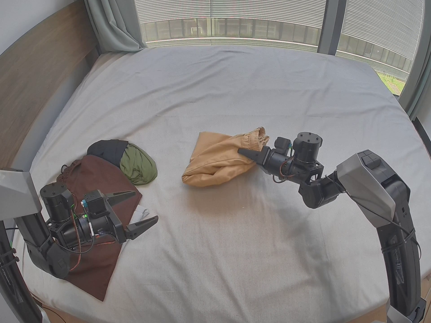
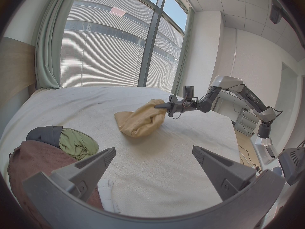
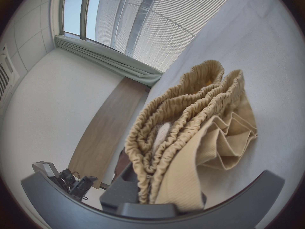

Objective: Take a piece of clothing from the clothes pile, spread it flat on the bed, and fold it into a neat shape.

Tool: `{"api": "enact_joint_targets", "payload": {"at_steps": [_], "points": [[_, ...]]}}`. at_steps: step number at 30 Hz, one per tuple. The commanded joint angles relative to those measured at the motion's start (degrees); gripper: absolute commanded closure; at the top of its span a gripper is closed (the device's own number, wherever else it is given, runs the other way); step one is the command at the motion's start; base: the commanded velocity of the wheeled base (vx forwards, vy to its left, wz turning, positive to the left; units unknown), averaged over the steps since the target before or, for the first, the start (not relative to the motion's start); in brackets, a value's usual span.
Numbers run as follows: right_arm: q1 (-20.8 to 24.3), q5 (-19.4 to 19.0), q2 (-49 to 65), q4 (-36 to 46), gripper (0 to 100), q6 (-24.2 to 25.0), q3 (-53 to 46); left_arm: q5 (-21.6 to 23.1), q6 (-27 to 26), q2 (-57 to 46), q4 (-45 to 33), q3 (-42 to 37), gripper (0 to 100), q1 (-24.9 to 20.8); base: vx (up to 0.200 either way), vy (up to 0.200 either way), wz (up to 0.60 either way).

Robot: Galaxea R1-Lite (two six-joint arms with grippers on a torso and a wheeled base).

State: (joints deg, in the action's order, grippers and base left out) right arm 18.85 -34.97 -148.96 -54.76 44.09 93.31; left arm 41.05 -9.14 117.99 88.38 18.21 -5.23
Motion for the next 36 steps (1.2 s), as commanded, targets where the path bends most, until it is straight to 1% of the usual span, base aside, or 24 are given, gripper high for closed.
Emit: {"api": "enact_joint_targets", "payload": {"at_steps": [1,11,18,21,22,27,30,34,36], "points": [[-1.71,-0.01,0.77,-0.52,100,-2.08,-6.47,0.0,0.0,-0.04,0.04,-0.02,0,-0.13,0.0,0.0,0.0],[-1.97,0.17,-0.46,-6.15,100,-2.17,-12.8,0.0,0.0,0.04,0.04,-0.02,0,-0.13,0.0,0.0,0.0],[-1.8,0.26,-2.04,-8.52,100,-2.52,-12.97,0.0,0.0,0.4,0.04,-0.02,0,-0.13,0.0,0.0,0.0],[-1.88,0.96,-2.13,-8.52,100,-2.61,-12.8,0.0,0.0,0.4,0.04,-0.02,0,-0.13,0.0,0.0,0.0],[-1.97,1.31,-2.39,-8.61,0,-2.7,-12.8,0.0,0.0,0.4,0.04,0.07,0,-0.13,0.0,0.0,0.0],[-3.03,1.31,-2.74,-8.87,0,-3.05,-13.24,0.0,0.0,0.4,0.04,-0.02,0,-0.22,0.0,0.0,0.0],[-3.82,1.31,-2.22,-8.96,0,-3.84,-14.29,0.0,0.0,0.22,0.04,-0.02,0,-0.22,0.0,0.0,0.0],[-6.01,1.22,-0.98,-9.49,0,-6.04,-17.11,0.0,0.0,0.4,0.04,-0.02,0,-0.22,0.0,0.0,0.0],[-6.37,1.22,-0.37,-10.1,0,-6.12,-18.07,0.0,0.0,0.4,0.04,-0.02,0,-0.13,0.0,0.0,0.0]]}}
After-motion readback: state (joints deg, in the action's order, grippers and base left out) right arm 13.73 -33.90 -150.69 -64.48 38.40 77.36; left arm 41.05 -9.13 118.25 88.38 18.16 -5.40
